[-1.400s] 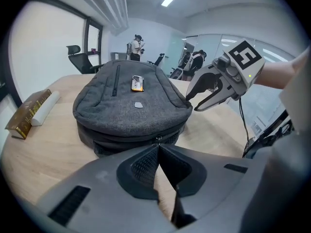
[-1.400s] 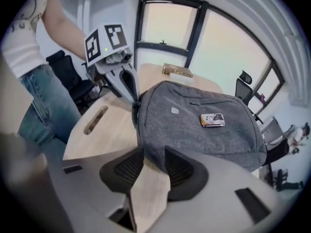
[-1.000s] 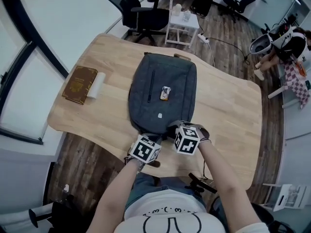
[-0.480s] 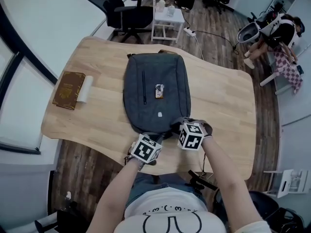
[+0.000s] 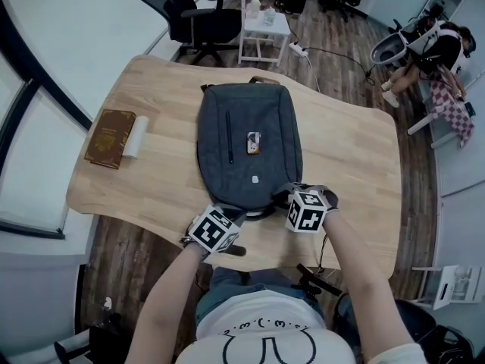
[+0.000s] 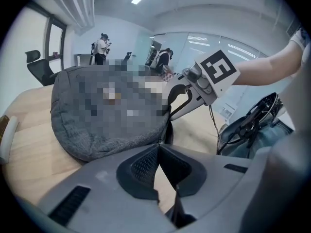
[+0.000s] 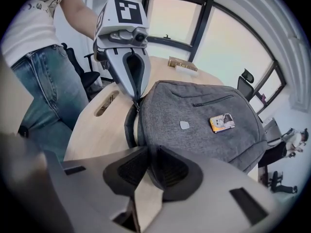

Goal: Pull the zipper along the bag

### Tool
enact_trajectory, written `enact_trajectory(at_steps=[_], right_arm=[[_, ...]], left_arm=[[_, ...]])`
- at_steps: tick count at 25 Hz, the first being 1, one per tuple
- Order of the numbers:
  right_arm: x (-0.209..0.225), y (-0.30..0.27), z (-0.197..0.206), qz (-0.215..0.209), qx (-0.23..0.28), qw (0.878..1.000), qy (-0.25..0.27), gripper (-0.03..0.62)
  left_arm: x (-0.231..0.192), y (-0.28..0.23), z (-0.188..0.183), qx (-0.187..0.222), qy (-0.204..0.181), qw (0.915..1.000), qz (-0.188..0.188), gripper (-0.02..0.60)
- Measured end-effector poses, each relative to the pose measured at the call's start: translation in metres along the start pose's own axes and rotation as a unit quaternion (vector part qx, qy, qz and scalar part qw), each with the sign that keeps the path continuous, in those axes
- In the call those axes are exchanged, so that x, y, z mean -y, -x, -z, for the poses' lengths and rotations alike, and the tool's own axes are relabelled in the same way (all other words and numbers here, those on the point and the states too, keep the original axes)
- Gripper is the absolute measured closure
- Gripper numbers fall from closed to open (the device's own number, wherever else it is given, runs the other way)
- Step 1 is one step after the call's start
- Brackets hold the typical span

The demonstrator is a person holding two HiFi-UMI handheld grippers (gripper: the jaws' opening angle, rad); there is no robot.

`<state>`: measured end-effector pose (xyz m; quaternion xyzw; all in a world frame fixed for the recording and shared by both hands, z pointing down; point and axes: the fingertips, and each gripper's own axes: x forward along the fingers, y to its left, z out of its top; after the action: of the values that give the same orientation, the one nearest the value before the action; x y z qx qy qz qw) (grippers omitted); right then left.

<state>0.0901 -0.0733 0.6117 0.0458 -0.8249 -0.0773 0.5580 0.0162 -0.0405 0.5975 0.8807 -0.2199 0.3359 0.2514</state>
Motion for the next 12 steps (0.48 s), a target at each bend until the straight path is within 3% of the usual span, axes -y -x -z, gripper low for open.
enact_trajectory(at_steps=[5, 12], right_arm=[[0.000, 0.000, 0.003, 0.004, -0.002, 1.000, 0.007, 0.473], [0.000, 0.001, 0.004, 0.008, 0.000, 1.000, 0.006, 0.476]], left_arm=[[-0.008, 0.004, 0.009, -0.014, -0.030, 0.9995, -0.002, 0.563], [-0.029, 0.016, 0.028, -0.045, -0.104, 0.9934, -0.015, 0.563]])
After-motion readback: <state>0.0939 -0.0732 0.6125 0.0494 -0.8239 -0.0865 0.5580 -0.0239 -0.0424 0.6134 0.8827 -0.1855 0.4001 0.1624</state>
